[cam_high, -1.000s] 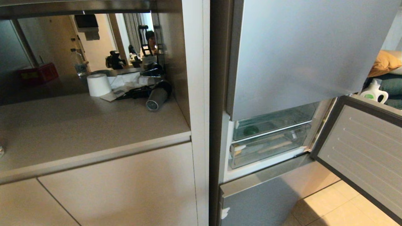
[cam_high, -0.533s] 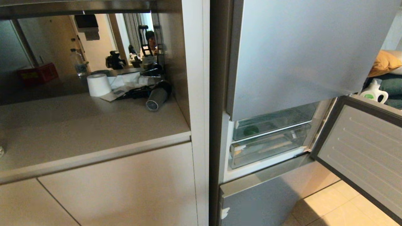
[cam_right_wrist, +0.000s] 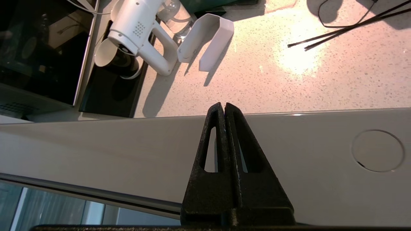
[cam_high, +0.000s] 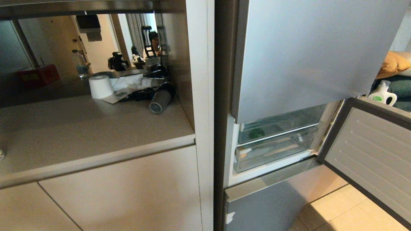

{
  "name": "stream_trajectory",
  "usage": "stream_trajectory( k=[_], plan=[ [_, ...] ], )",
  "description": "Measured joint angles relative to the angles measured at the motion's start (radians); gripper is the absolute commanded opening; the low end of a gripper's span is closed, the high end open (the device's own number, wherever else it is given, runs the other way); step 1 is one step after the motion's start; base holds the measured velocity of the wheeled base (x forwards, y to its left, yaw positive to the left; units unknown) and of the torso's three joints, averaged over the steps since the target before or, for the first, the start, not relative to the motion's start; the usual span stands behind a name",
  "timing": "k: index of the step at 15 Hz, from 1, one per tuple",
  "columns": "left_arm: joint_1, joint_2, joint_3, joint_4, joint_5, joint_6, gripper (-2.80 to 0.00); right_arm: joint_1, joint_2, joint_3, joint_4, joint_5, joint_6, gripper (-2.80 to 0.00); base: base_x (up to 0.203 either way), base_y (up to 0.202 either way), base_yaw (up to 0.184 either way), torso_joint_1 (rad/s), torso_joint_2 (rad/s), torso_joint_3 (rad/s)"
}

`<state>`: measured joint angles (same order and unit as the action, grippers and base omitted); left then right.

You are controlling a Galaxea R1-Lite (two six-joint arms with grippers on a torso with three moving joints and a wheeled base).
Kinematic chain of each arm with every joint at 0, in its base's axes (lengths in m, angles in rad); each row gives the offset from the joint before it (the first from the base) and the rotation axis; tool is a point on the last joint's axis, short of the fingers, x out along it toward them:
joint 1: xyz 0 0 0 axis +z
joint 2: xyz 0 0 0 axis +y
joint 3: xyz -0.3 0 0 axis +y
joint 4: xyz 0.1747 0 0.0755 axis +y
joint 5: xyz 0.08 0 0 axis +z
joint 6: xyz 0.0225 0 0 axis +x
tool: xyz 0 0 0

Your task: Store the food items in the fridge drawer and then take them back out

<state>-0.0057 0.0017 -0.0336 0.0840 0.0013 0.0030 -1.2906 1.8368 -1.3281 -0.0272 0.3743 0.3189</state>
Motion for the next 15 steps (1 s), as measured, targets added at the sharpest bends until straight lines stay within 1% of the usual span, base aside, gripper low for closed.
stream_trajectory(
  k=[4, 9, 12, 15],
  plan=[
    [0.000, 0.000, 0.000, 0.000, 0.000, 0.000, -2.80, -0.014, -0.013, 0.028, -0.002, 0.017, -0.002, -2.80, 0.000, 0.000, 0.000, 0.000, 0.00, 0.000],
    [0.000, 0.000, 0.000, 0.000, 0.000, 0.000, -2.80, -0.025, -0.070, 0.133, -0.011, 0.059, -0.012, -2.80, 0.000, 0.000, 0.000, 0.000, 0.00, 0.000],
    [0.000, 0.000, 0.000, 0.000, 0.000, 0.000, -2.80, -0.026, -0.128, 0.177, 0.000, 0.071, -0.012, -2.80, 0.000, 0.000, 0.000, 0.000, 0.00, 0.000],
    [0.000, 0.000, 0.000, 0.000, 0.000, 0.000, -2.80, -0.007, -0.214, 0.185, 0.005, 0.085, -0.012, -2.80, 0.000, 0.000, 0.000, 0.000, 0.00, 0.000]
  ],
)
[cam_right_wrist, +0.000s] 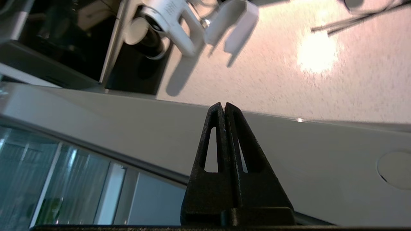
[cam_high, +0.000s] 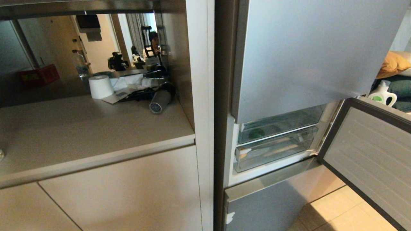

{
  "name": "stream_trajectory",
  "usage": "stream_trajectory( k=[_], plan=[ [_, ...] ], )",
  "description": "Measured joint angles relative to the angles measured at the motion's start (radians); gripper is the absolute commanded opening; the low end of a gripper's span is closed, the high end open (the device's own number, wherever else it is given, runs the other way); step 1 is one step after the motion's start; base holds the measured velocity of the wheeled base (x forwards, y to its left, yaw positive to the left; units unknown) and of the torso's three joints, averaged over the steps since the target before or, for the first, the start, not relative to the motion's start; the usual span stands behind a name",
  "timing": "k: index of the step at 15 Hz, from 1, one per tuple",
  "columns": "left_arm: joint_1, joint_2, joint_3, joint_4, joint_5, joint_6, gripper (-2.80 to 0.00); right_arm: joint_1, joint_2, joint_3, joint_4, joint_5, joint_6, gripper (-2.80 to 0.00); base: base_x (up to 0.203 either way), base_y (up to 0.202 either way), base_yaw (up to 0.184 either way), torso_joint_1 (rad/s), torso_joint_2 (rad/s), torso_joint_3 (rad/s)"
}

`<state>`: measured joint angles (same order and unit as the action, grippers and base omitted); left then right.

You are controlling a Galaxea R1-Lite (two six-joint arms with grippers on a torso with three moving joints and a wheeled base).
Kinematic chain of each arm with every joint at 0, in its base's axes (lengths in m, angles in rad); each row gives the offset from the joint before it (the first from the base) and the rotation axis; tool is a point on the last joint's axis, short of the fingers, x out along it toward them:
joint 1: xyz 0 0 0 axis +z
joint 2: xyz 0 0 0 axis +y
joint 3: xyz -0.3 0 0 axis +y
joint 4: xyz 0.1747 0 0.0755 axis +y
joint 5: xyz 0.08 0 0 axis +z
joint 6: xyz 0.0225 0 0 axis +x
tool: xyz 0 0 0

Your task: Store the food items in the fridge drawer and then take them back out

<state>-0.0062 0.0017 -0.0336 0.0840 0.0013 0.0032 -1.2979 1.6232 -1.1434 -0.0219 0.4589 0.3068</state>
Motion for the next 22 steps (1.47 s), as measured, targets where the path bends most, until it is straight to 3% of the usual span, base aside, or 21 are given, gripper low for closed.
stream_trajectory(
  k=[7, 14, 22],
  plan=[
    [0.001, 0.000, 0.000, 0.000, 0.000, 0.000, -2.80, 0.008, -0.234, 0.116, -0.013, -0.008, -0.020, -2.80, 0.000, 0.000, 0.000, 0.000, 0.00, 0.000],
    [0.000, 0.000, 0.000, 0.000, 0.000, 0.000, -2.80, -0.051, -0.087, 0.115, -0.067, -0.009, -0.023, -2.80, 0.000, 0.000, 0.000, 0.000, 0.00, 0.000],
    [0.000, 0.000, 0.000, 0.000, 0.000, 0.000, -2.80, -0.052, -0.080, 0.226, -0.069, 0.068, -0.037, -2.80, 0.000, 0.000, 0.000, 0.000, 0.00, 0.000]
  ],
)
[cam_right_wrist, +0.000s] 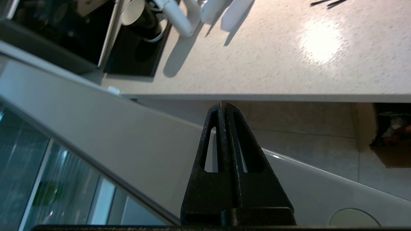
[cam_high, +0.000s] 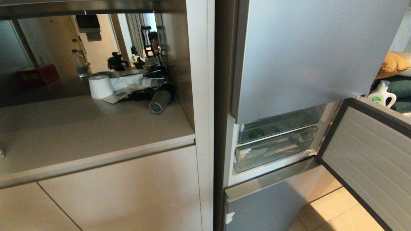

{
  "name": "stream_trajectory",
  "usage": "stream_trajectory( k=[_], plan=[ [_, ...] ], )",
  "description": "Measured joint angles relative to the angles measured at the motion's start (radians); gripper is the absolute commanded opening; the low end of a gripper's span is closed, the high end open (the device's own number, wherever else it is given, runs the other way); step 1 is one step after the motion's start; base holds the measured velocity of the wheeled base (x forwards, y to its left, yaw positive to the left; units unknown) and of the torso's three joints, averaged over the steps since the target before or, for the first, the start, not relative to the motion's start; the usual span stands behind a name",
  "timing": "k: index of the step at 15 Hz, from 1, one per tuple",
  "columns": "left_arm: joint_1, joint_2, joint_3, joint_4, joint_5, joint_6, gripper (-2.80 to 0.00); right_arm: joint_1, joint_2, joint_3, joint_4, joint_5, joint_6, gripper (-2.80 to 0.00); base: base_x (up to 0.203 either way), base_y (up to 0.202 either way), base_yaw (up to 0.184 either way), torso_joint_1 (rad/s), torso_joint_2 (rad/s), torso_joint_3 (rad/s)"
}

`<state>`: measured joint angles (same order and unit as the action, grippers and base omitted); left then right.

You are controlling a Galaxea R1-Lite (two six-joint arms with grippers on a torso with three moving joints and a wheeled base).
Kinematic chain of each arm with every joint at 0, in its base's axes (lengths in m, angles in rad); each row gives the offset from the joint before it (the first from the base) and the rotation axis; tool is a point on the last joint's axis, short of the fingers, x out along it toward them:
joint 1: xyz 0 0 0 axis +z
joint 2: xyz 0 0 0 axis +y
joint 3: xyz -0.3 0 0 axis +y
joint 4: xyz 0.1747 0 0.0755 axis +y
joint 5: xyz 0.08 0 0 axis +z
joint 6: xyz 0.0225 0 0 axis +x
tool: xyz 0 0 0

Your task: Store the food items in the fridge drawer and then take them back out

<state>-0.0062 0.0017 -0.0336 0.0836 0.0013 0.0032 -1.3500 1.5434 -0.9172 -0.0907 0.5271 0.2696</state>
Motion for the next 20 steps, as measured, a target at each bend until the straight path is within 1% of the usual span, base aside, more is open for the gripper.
stream_trajectory(
  k=[3, 6, 9, 10, 11, 12, 14, 15, 18, 19, 20],
  plan=[
    [0.000, 0.000, 0.000, 0.000, 0.000, 0.000, -2.80, 0.003, -0.114, 0.072, 0.022, 0.012, -0.003, -2.80, 0.000, 0.000, 0.000, 0.000, 0.00, 0.000],
    [0.000, 0.000, 0.000, 0.000, 0.000, 0.000, -2.80, 0.004, -0.271, 0.107, 0.017, 0.033, 0.008, -2.80, 0.000, 0.000, 0.000, 0.000, 0.00, 0.000],
    [0.000, 0.000, 0.000, 0.000, 0.000, 0.000, -2.80, 0.014, -0.463, 0.108, 0.009, 0.089, 0.049, -2.80, 0.000, 0.000, 0.000, 0.000, 0.00, 0.000],
    [0.000, 0.000, 0.000, 0.000, 0.000, 0.000, -2.80, 0.022, -0.529, 0.109, 0.009, 0.094, 0.062, -2.80, 0.000, 0.000, 0.000, 0.000, 0.00, 0.000],
    [0.000, 0.000, 0.000, 0.000, 0.000, 0.000, -2.80, 0.027, -0.591, 0.122, 0.009, 0.084, 0.074, -2.80, 0.000, 0.000, 0.000, 0.000, 0.00, 0.000],
    [0.000, 0.000, 0.000, 0.000, 0.000, 0.000, -2.80, 0.025, -0.640, 0.143, 0.009, 0.051, 0.085, -2.80, 0.000, 0.000, 0.000, 0.000, 0.00, 0.000],
    [0.000, 0.000, 0.000, 0.000, 0.000, 0.000, -2.80, 0.006, -0.676, 0.211, 0.010, -0.057, 0.129, -2.80, 0.000, 0.000, 0.000, 0.000, 0.00, 0.000],
    [0.000, 0.000, 0.000, 0.000, 0.000, 0.000, -2.80, -0.001, -0.680, 0.258, 0.011, -0.103, 0.176, -2.80, 0.000, 0.000, 0.000, 0.000, 0.00, 0.000],
    [0.000, 0.000, 0.000, 0.000, 0.000, 0.000, -2.80, -0.030, -0.716, 0.392, 0.013, -0.147, 0.299, -2.80, 0.000, 0.000, 0.000, 0.000, 0.00, 0.000],
    [0.000, 0.000, 0.000, 0.000, 0.000, 0.000, -2.80, -0.051, -0.735, 0.429, 0.014, -0.155, 0.331, -2.80, 0.000, 0.000, 0.000, 0.000, 0.00, 0.000],
    [0.000, 0.000, 0.000, 0.000, 0.000, 0.000, -2.80, -0.077, -0.752, 0.452, 0.013, -0.157, 0.347, -2.80, 0.000, 0.000, 0.000, 0.000, 0.00, 0.000]
  ],
)
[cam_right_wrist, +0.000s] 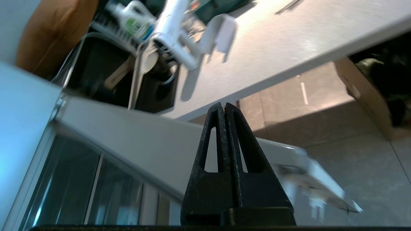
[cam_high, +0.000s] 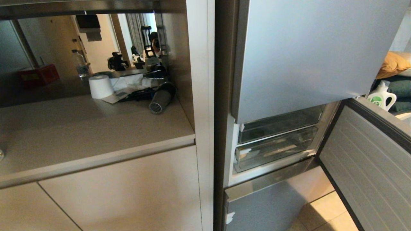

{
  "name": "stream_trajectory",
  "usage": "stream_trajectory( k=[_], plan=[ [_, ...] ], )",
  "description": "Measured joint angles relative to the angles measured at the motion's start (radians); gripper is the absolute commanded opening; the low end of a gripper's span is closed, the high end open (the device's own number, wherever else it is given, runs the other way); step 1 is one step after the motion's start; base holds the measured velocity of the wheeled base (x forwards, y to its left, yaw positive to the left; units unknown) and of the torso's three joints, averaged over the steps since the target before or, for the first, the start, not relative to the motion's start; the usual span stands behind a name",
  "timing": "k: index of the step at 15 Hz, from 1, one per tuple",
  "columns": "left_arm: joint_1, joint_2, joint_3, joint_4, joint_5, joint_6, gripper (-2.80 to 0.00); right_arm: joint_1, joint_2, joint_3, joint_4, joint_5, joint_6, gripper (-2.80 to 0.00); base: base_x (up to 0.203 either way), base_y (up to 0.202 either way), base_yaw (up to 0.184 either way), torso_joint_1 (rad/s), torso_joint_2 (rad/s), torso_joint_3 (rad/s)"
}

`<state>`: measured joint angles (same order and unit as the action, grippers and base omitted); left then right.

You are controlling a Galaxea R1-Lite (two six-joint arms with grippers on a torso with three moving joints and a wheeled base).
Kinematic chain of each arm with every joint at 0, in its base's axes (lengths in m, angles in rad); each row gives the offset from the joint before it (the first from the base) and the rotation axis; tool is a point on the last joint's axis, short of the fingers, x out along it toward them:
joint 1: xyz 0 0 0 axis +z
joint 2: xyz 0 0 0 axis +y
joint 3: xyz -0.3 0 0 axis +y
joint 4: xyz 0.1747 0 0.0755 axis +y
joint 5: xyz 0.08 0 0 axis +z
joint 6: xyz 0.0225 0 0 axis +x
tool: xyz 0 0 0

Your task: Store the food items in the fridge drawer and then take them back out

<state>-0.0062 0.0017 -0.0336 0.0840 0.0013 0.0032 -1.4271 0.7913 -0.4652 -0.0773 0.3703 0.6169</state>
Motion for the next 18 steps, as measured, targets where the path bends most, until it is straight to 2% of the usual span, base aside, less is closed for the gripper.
stream_trajectory(
  k=[4, 8, 13, 18],
  plan=[
    [0.000, 0.000, 0.000, 0.000, 0.000, 0.000, -2.80, -0.124, -0.051, 0.080, -0.004, 0.006, 0.003, -2.80, 0.000, 0.000, 0.000, 0.000, 0.00, 0.000],
    [0.000, 0.000, 0.000, 0.000, 0.000, 0.000, -2.80, -0.175, -0.086, 0.136, -0.008, 0.020, 0.000, -2.80, 0.000, 0.000, 0.000, 0.000, 0.00, 0.000],
    [0.000, 0.000, 0.000, 0.000, 0.000, 0.000, -2.80, -0.175, -0.099, 0.173, -0.002, 0.059, -0.030, -2.80, 0.000, 0.000, 0.000, 0.000, 0.00, 0.000],
    [0.000, 0.000, 0.000, 0.000, 0.000, 0.000, -2.80, -0.130, -0.138, 0.211, -0.003, 0.083, -0.053, -2.80, 0.000, 0.000, 0.000, 0.000, 0.00, 0.000]
  ],
)
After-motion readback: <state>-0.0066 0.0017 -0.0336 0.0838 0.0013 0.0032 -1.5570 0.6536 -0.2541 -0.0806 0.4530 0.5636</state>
